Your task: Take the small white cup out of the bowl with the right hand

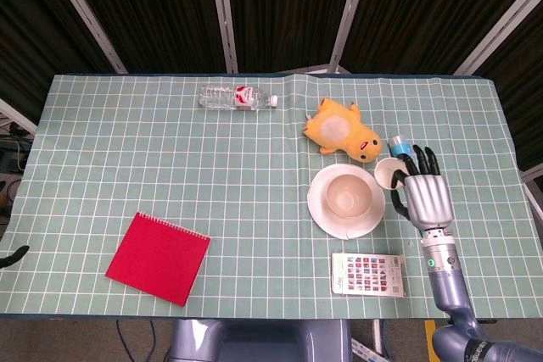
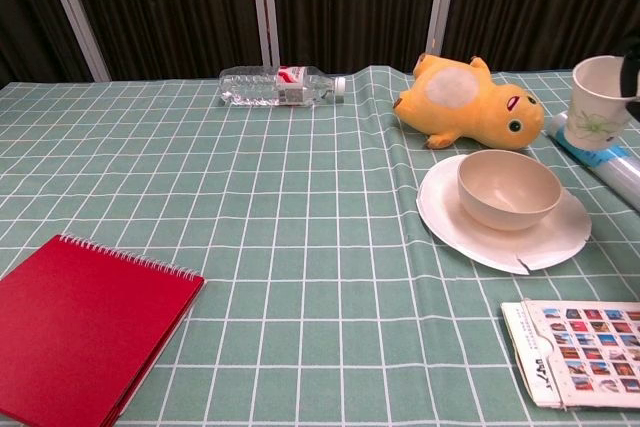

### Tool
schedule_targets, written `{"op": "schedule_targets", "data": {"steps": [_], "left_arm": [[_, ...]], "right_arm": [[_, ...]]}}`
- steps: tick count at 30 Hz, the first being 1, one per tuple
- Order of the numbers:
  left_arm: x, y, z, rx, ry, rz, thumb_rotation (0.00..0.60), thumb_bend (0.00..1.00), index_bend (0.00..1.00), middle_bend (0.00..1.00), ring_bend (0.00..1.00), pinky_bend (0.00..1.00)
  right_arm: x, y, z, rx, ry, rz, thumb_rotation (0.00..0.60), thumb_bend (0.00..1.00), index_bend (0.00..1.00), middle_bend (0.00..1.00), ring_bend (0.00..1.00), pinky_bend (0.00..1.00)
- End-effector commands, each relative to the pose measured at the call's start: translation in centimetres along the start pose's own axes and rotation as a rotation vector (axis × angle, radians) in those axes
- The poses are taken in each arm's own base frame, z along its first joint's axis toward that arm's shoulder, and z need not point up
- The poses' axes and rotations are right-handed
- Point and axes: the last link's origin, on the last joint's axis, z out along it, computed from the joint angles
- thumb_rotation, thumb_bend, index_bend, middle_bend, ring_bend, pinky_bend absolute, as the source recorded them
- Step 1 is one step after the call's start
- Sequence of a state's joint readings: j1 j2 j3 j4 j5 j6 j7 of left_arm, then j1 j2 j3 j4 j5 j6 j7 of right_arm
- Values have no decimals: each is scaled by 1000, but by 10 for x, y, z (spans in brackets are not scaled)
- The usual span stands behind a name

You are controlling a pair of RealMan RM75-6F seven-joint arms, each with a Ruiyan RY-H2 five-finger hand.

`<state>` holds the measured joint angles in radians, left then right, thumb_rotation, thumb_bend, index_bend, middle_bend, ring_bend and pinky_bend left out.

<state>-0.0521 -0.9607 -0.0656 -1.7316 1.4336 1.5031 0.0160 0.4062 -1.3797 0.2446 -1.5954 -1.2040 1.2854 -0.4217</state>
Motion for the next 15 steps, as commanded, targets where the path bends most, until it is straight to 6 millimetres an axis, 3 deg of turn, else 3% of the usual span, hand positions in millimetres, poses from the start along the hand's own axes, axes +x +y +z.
{"op": "schedule_targets", "data": {"steps": [1, 6, 8, 15], "left_arm": [[0, 0, 0, 1, 0, 3, 600, 0, 0, 0, 0, 0], [-2, 0, 1, 5, -5, 8, 600, 0, 0, 0, 0, 0], [-3, 1, 2, 4, -8, 11, 600, 0, 0, 0, 0, 0], [-3, 3, 2, 1, -7, 11, 600, 0, 0, 0, 0, 0]], "right_arm": [[-8, 31, 1, -83, -42, 0, 600, 477, 640, 188, 0, 0], [-14, 51, -4, -128, -76, 25, 600, 475, 642, 188, 0, 0], [-21, 61, -14, -145, -94, 31, 600, 473, 642, 188, 0, 0], [-29, 61, -36, -127, -128, 41, 600, 462, 642, 188, 0, 0]]}}
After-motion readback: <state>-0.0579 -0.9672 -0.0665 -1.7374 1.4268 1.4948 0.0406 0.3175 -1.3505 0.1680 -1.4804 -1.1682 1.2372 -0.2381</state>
